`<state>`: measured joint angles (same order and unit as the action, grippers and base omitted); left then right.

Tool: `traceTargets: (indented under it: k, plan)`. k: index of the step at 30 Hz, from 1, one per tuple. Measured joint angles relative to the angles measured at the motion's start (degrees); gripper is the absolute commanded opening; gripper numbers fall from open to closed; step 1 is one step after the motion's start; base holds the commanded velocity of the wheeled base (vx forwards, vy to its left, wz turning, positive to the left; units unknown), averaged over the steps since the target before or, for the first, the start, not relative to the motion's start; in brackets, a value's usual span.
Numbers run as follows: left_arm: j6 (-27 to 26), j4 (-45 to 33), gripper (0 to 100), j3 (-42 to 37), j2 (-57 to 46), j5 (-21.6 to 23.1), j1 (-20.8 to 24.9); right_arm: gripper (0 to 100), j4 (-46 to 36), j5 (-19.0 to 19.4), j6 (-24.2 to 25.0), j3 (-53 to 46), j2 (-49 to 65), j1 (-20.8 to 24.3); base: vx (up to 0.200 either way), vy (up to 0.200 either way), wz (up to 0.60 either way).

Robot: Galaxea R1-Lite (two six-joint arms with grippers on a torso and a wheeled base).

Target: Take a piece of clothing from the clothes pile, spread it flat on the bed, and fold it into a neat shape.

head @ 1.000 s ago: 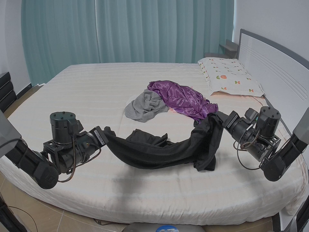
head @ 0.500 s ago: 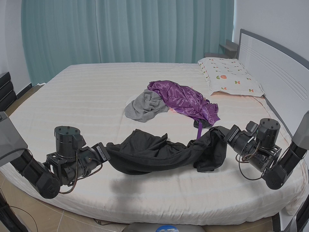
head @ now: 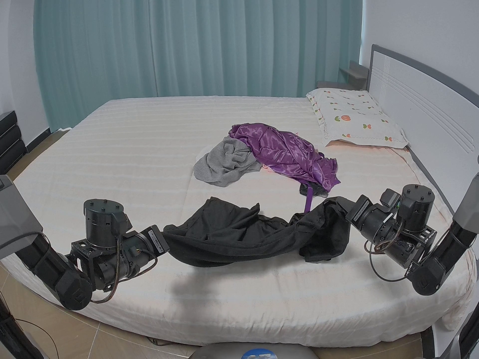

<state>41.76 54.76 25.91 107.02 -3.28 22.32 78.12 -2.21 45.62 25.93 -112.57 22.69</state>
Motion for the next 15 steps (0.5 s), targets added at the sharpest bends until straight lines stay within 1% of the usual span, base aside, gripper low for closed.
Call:
traceTargets:
  k: [14,15]
  plan:
    - [-0.3,2.7,0,-0.9,-0.6,-0.2,0.2,0,0.0,0.0,0.1,-0.1,-0.2,0.5,0.0,0.0,0.0]
    - [-0.2,2.8,0,-1.0,-0.7,-0.3,0.2,0,0.0,0.0,0.1,-0.1,-0.2,0.5,0.0,0.2,0.0]
